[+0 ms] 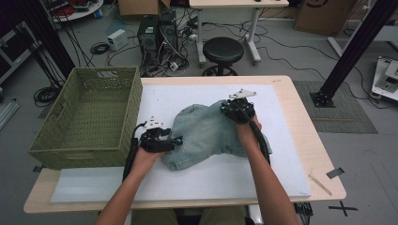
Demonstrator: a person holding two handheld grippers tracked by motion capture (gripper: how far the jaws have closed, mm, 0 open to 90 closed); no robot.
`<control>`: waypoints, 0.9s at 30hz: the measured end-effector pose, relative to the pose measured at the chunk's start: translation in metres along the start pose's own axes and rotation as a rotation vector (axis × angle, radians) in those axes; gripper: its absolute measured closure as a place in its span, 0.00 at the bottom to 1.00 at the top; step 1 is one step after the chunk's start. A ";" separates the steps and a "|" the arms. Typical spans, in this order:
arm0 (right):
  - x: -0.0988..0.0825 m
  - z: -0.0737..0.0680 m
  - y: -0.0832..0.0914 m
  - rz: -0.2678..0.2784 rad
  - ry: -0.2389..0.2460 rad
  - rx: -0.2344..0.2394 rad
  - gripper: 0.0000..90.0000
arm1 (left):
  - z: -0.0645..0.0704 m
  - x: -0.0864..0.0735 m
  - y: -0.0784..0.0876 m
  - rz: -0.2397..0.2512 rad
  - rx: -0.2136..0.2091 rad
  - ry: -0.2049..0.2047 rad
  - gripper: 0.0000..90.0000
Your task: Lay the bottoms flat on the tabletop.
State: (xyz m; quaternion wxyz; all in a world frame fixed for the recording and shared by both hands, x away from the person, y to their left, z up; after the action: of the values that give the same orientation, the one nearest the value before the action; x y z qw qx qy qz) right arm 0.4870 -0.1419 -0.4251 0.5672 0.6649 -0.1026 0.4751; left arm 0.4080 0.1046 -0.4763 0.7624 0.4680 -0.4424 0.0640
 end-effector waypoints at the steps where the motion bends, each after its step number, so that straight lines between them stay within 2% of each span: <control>1: -0.005 -0.002 0.008 0.007 -0.016 0.044 0.64 | 0.001 0.000 -0.001 -0.001 0.006 -0.009 0.54; 2: -0.010 -0.002 0.014 0.012 -0.017 0.082 0.62 | 0.002 0.000 -0.001 0.004 0.012 -0.018 0.63; 4: -0.022 -0.001 0.027 0.018 -0.024 0.103 0.56 | 0.003 0.002 -0.001 0.021 0.027 -0.034 0.82; 6: -0.033 -0.002 0.039 0.024 -0.045 0.180 0.51 | 0.003 0.004 0.001 0.042 0.024 -0.019 0.86; 7: -0.039 -0.005 0.044 0.020 -0.043 0.209 0.49 | 0.002 0.006 0.002 0.063 0.021 -0.009 0.86; 9: -0.049 -0.013 0.049 -0.007 -0.028 0.300 0.43 | 0.000 0.009 0.005 0.098 0.022 0.006 0.87; 11: -0.059 -0.022 0.046 -0.040 0.012 0.355 0.41 | -0.002 0.011 0.007 0.118 0.029 0.010 0.87; 12: -0.062 -0.025 0.044 -0.051 0.025 0.358 0.42 | -0.003 0.012 0.009 0.128 0.032 0.017 0.87; 13: -0.067 -0.028 0.038 -0.081 0.045 0.343 0.43 | -0.004 0.014 0.009 0.140 0.039 0.023 0.87; 14: -0.070 -0.030 0.033 -0.110 0.059 0.332 0.50 | -0.006 0.014 0.010 0.146 0.047 0.024 0.87; 16: -0.076 -0.031 0.023 -0.167 0.105 0.267 0.74 | -0.008 0.015 0.011 0.158 0.052 0.030 0.87; 17: -0.078 -0.030 0.020 -0.194 0.117 0.242 0.91 | -0.009 0.015 0.011 0.163 0.054 0.032 0.87; 18: -0.077 -0.028 0.018 -0.203 0.128 0.213 0.99 | -0.010 0.016 0.012 0.171 0.057 0.034 0.87; 20: -0.070 -0.022 0.019 -0.173 0.110 0.212 1.00 | -0.011 0.017 0.014 0.189 0.061 0.030 0.87; 21: -0.065 -0.017 0.021 -0.145 0.093 0.190 1.00 | -0.012 0.018 0.014 0.194 0.064 0.029 0.87; 23: -0.053 -0.005 0.025 -0.075 0.057 0.129 1.00 | -0.012 0.020 0.013 0.199 0.065 0.032 0.86; 25: -0.041 0.008 0.029 -0.020 0.041 0.052 1.00 | -0.012 0.023 0.011 0.213 0.069 0.025 0.84; 27: -0.032 0.019 0.030 0.021 0.018 -0.013 1.00 | -0.008 0.027 0.007 0.225 0.071 0.007 0.75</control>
State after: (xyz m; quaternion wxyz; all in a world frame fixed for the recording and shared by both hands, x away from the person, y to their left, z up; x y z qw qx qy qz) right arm 0.4603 -0.1811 -0.4276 0.5676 0.6557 -0.1076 0.4862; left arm 0.4256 0.1064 -0.4529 0.7348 0.4419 -0.4868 0.1668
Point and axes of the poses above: each handheld gripper's, and its own axes: y roughly backward along the jaws, x roughly out of its top, z roughly to its right, the point moved 7 cm from there along -y, roughly forward along the jaws, and after that the axes turned 8 degrees about -z, right-handed, at the moved point
